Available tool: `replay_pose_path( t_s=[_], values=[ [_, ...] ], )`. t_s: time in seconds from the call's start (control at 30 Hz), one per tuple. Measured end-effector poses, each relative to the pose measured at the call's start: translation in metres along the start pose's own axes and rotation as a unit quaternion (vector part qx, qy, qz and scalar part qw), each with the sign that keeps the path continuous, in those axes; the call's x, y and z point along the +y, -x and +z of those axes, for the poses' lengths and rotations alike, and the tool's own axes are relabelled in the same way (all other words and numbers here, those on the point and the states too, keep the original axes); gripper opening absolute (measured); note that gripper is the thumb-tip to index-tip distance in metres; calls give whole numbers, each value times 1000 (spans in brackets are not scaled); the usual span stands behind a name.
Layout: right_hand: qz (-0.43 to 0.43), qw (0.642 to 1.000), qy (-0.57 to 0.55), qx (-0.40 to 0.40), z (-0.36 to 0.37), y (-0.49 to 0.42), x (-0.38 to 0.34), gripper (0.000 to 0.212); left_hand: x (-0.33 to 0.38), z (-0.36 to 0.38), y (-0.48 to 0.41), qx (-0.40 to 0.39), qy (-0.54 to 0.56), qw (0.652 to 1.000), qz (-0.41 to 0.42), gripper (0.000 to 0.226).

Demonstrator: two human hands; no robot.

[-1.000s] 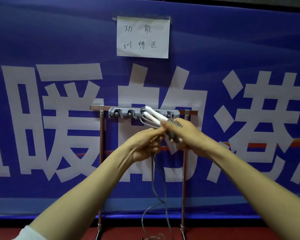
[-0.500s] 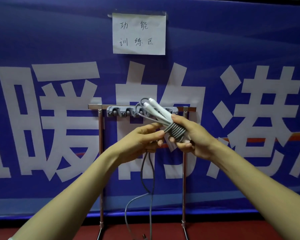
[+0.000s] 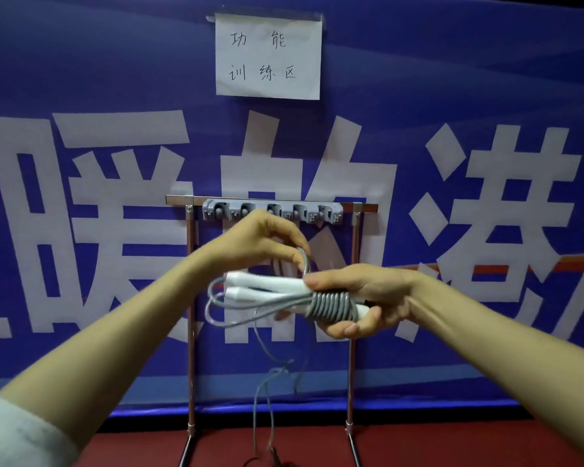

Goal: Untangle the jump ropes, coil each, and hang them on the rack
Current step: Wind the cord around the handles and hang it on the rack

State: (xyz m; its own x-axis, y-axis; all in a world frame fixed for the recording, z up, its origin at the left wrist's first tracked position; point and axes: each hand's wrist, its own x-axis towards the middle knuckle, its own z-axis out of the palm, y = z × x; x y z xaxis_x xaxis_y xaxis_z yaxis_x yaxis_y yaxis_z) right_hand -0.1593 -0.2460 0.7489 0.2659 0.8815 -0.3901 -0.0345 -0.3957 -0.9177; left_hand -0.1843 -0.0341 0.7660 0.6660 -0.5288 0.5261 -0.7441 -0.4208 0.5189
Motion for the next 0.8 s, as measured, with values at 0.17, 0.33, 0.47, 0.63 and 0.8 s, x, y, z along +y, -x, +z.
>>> replay_pose_path(
  t_s=[0.17, 0.33, 0.47, 0.63, 0.8],
  values=[
    [17, 961, 222, 162, 2, 1, -8, 36, -1, -14, -6, -2, -249, 967, 56, 14],
    [-46, 717, 545, 432, -2, -8, -4, 30, -5, -9, 5, 65, -174, 981, -62, 12],
    [-50, 610, 610, 503, -7, -13, -2, 31, -8, -3, 8, -20, -194, 966, -170, 33],
    [-67, 518, 651, 550, -13, -13, -9, 42, -6, 11, 13, -38, 56, 962, -266, 44],
    [-75, 451, 683, 569, -12, -17, -10, 50, -8, 31, 5, 68, 438, 853, -276, 43]
  ],
)
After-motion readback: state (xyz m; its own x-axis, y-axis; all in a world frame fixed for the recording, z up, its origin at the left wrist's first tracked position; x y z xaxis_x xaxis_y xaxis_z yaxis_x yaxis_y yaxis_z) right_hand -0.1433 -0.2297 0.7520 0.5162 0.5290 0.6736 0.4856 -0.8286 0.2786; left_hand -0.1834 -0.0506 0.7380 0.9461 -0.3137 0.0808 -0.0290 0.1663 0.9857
